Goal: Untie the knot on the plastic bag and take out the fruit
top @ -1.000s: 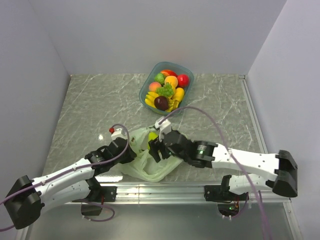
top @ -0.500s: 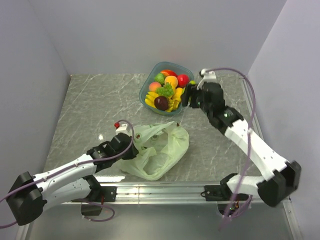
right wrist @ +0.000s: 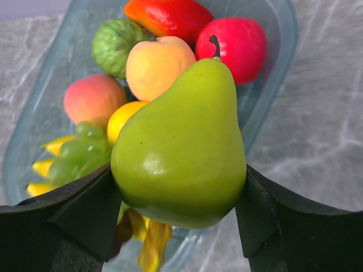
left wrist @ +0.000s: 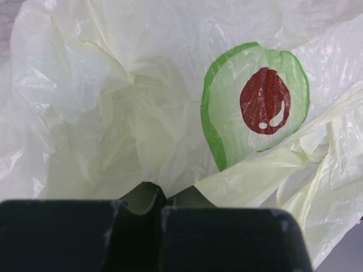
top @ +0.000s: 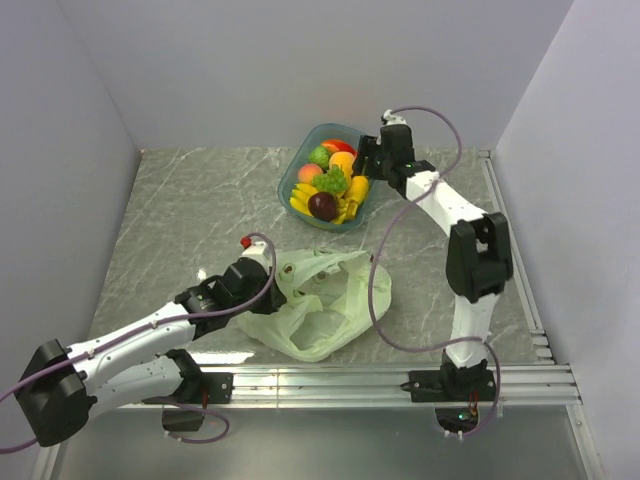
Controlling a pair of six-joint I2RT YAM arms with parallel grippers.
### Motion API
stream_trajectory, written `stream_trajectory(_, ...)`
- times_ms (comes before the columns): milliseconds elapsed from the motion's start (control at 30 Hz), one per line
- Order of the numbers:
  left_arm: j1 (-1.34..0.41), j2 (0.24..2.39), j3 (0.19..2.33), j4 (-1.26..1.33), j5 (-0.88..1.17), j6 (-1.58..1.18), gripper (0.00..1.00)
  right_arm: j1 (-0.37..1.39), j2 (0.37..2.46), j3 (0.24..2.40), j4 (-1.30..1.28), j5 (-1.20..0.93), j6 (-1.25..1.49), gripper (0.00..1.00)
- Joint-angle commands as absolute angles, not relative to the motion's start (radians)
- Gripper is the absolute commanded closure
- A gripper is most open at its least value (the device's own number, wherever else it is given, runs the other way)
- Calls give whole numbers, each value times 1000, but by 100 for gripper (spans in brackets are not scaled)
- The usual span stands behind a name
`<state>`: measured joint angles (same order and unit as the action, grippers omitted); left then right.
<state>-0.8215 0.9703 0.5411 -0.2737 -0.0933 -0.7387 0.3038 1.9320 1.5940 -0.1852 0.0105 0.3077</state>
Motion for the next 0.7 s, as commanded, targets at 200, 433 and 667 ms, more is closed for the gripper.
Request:
stream_trajectory(200, -818, 853, 535, -183, -40, -706, 100, 290, 2054, 1753, -149, -48, 342, 16)
stream_trajectory(433, -793, 813, 511, -141, -12, -696, 99, 285, 2052, 1759, -161, -52, 322, 9)
stream_trajectory(667, -732, 810, 522, -117, 34, -689, 99, 279, 1971, 1706, -150, -35, 319, 8)
